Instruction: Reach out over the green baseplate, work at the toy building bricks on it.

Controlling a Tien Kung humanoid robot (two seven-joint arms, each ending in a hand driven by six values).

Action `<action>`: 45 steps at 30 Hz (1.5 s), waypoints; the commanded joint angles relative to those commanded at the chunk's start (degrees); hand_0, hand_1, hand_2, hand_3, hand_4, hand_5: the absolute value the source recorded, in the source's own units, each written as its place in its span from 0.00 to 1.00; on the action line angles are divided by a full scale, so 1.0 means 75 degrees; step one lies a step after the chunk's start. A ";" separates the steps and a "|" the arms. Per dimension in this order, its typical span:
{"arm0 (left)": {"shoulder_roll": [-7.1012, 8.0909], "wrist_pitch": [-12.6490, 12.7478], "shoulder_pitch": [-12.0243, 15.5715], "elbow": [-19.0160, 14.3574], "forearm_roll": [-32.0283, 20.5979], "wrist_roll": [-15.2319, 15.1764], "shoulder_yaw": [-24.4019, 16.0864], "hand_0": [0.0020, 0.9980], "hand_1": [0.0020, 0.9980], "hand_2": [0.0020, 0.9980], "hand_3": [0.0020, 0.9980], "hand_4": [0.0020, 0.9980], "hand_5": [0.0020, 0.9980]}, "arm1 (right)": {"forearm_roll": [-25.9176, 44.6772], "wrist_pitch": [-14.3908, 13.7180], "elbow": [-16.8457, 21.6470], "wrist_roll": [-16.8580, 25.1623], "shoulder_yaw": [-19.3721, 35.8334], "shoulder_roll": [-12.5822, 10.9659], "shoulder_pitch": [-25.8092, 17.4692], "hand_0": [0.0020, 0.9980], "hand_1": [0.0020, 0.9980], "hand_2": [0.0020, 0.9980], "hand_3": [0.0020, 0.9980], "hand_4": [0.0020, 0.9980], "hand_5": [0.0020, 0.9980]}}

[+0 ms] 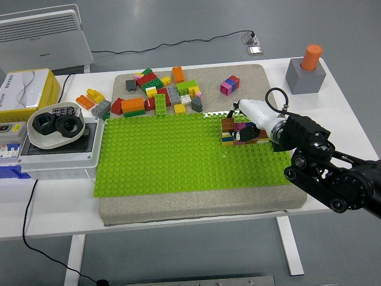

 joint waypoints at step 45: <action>-0.0361 0.0265 0.0645 0.0000 0.0018 0.0112 -0.0310 0.67 0.37 0.39 0.47 0.09 0.00 | -0.2446 -0.0733 0.2606 0.0016 0.0917 -0.0653 -0.1613 0.81 0.83 0.88 0.66 1.00 0.56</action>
